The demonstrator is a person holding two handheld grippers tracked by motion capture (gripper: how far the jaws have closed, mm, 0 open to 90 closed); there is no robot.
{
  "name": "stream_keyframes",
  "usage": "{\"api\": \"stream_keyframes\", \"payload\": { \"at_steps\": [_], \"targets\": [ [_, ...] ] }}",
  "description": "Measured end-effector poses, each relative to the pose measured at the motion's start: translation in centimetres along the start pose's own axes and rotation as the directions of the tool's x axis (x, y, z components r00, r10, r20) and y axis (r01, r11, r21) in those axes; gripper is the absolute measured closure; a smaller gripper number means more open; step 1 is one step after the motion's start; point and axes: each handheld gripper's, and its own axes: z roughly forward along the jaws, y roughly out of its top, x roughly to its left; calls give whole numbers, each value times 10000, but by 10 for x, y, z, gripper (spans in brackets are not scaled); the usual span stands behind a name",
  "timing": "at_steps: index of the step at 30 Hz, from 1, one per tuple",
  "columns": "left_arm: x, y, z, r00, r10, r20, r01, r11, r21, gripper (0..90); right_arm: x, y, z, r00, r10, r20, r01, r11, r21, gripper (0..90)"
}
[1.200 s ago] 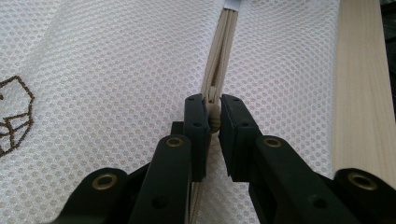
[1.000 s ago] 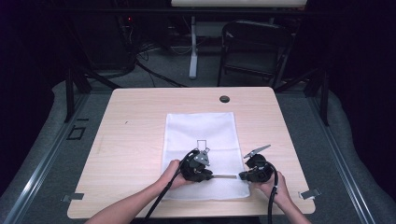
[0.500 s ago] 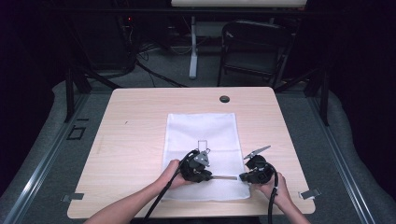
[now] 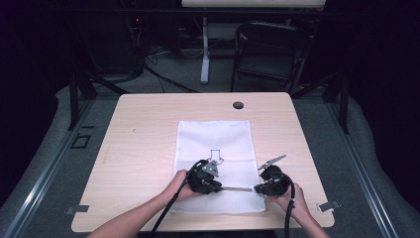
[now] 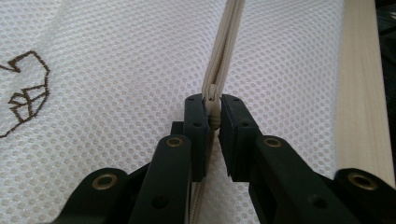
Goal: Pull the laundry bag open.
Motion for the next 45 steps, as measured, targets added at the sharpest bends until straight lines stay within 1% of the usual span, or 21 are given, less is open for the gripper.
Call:
{"api": "stream_keyframes", "payload": {
  "at_steps": [1, 2, 4, 6, 9, 10, 11, 12, 13, 17, 19, 23, 25, 26, 27, 28, 29, 30, 40, 41, 45],
  "targets": [
    [0, -1, -1, 10000, -71, -33, 71, 9999, -76, 814, 0, -1, 0, 9998, -67, 197, 67, 10000, -5, 900],
    [1, -2, -2, 9999, -103, -3, 103, 9999, -39, 813, -1, 0, -2, 9996, -264, 119, 261, 9994, 214, 900],
    [1, -5, -5, 9999, -134, -91, 134, 9999, -6, 814, 0, -1, -1, 9999, -124, 121, 122, 9998, 139, 900],
    [2, -9, -9, 9998, -206, -62, 206, 9998, -54, 813, -1, 0, -3, 9997, -214, 153, 209, 9993, 311, 900],
    [1, -12, -14, 9996, -219, -151, 219, 9997, -49, 813, -2, 0, -3, 9997, -249, 83, 246, 9991, 331, 900],
    [0, -13, -14, 9996, -250, -87, 249, 9996, -145, 813, -1, 0, -3, 9998, -190, 66, 187, 9993, 323, 900],
    [-1, -12, -15, 9997, -199, -106, 198, 9998, -50, 813, -2, 0, -3, 9995, -276, 142, 270, 9989, 382, 900],
    [-1, -12, -15, 9998, -146, -129, 145, 9999, -90, 813, 0, -1, -2, 9999, -103, 91, 101, 9998, 172, 900],
    [-2, -13, -15, 9998, -163, -100, 162, 9998, -70, 814, -1, 0, -2, 9996, -232, 132, 227, 9993, 307, 900],
    [-2, -14, -16, 9998, -162, -144, 162, 9999, -6, 814, -1, 0, -2, 9995, -279, 143, 275, 9992, 275, 900],
    [-1, -17, -18, 9997, -244, -100, 243, 9997, -36, 813, -2, 0, -4, 9993, -336, 161, 329, 9984, 450, 900],
    [-1, -23, -22, 9993, -349, -139, 349, 9994, 23, 813, -2, 0, -3, 9996, -264, 61, 262, 9989, 389, 900],
    [0, -26, -24, 9992, -361, -173, 362, 9993, 41, 813, -2, 0, -4, 9992, -340, 208, 330, 9983, 474, 900],
    [0, -27, -25, 9990, -418, -159, 418, 9991, 3, 813, -2, 0, -3, 9996, -267, 63, 264, 9989, 395, 900],
    [0, -28, -26, 9990, -412, -182, 413, 9991, 30, 813, -3, 0, -4, 9991, -384, 167, 376, 9983, 456, 900],
    [1, -29, -27, 9989, -436, -198, 436, 9990, 22, 813, -3, 0, -4, 9996, -269, 62, 266, 9988, 400, 900],
    [1, -30, -28, 9986, -468, -227, 469, 9989, 12, 813, -4, -1, -4, 9991, -397, 171, 388, 9982, 463, 900],
    [1, -32, -28, 9983, -532, -247, 533, 9986, 29, 813, -2, -1, -3, 9997, -206, 93, 203, 9992, 332, 900],
    [4, -44, -39, 9966, -706, -416, 709, 9975, 52, 813, -4, -1, -4, 9990, -413, 146, 406, 9981, 459, 900],
    [4, -45, -40, 9967, -695, -430, 699, 9975, 84, 813, -3, -1, -4, 9995, -281, 134, 276, 9989, 374, 900],
    [3, -45, -40, 9969, -689, -390, 689, 9976, 9, 812, -4, -1, -4, 9992, -393, 109, 388, 9983, 436, 900]
  ]
}}
